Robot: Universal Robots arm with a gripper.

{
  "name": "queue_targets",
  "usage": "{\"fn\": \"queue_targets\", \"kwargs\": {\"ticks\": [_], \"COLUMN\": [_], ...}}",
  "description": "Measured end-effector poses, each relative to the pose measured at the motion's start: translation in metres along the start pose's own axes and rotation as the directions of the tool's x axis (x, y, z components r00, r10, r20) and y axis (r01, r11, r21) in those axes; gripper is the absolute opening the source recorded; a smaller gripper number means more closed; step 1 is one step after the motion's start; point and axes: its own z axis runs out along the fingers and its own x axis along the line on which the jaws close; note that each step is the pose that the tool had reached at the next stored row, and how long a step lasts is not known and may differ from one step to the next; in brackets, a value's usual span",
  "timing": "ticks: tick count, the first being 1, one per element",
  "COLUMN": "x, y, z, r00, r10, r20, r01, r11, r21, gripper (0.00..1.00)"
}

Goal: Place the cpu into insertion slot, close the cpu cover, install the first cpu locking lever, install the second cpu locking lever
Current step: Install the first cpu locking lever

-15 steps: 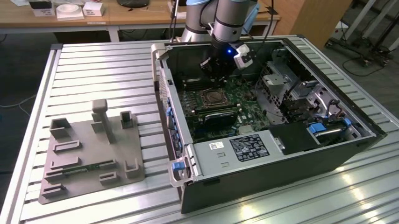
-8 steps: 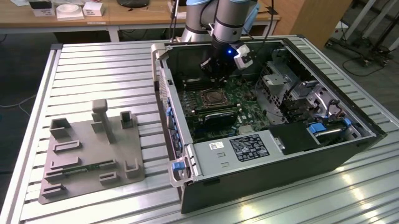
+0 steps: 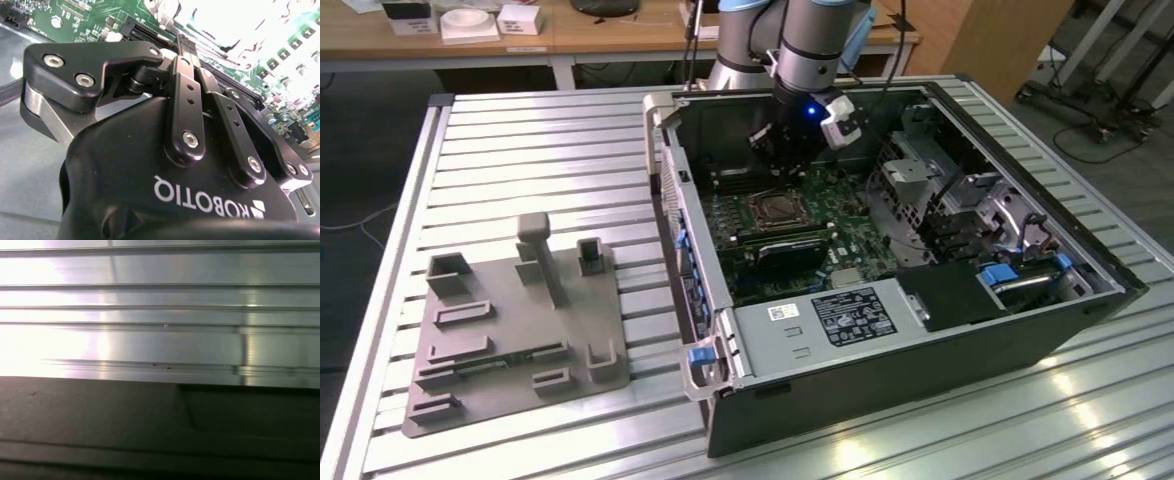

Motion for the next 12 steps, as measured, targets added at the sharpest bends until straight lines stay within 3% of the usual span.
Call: {"fn": "queue_targets", "kwargs": {"ticks": [12], "x": [-0.0016], "y": [0.0017], "z": [0.0013], "r00": [1.0], "r10": [0.0], "r20": [-0.0001], "r01": [0.0], "r11": [1.0], "r21": [0.0015], "gripper": [0.11]}}
